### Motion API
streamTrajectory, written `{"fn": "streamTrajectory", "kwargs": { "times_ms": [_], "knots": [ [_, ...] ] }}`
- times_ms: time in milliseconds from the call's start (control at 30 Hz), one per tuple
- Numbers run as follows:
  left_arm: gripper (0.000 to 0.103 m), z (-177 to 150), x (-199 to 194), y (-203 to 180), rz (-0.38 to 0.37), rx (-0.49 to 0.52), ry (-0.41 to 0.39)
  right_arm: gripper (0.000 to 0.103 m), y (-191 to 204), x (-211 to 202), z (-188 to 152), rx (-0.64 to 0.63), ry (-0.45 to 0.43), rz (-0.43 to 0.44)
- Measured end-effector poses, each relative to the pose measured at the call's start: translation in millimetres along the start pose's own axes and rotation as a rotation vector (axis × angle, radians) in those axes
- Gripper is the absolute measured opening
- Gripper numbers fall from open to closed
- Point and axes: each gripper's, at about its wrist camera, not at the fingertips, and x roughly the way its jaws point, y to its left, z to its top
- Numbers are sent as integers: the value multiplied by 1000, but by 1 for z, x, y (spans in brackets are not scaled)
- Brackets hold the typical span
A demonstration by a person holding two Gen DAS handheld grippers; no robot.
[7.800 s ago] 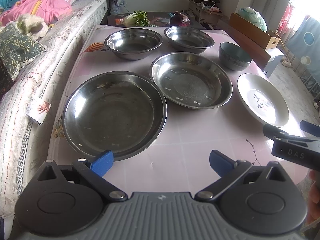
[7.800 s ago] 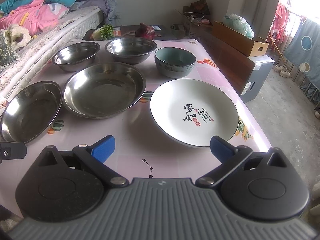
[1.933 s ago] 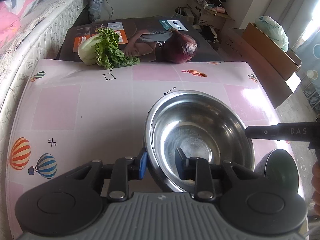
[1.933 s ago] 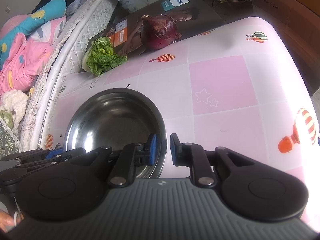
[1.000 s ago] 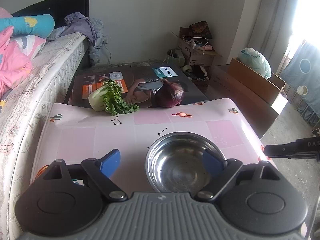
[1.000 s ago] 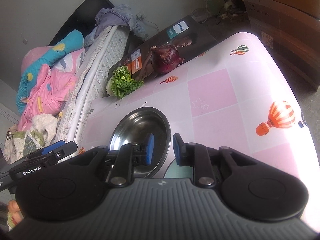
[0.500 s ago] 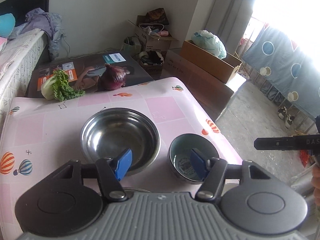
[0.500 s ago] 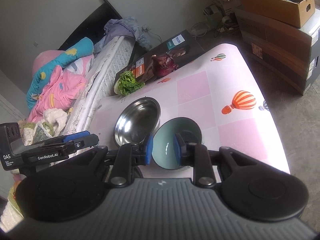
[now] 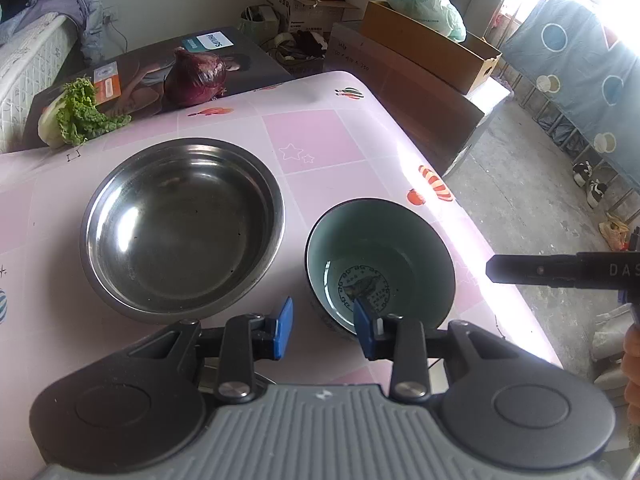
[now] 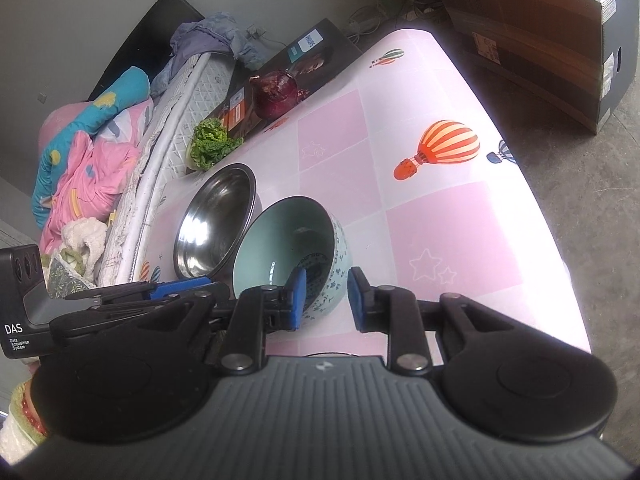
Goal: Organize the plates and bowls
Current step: 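Lift and tilt the teal ceramic bowl with the right gripper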
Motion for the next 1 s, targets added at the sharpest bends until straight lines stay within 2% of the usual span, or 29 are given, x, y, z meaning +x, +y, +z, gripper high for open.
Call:
{"fn": "streamTrajectory", "kwargs": {
  "times_ms": [300,433,667,833,1000],
  "knots": [
    [18,9,27,4,-6,-72,54,23,-4,36,21,34,9,-26],
    [16,13,35,7,0,-97,68,20,-12,47,26,65,26,-6],
    [15,14,40,18,-46,-167,90,12,-20,65,24,91,77,44],
    [16,10,40,21,-85,-188,108,12,-20,65,23,65,86,52],
    [18,3,38,18,-122,-158,126,12,-19,60,21,2,114,54]
  ]
}}
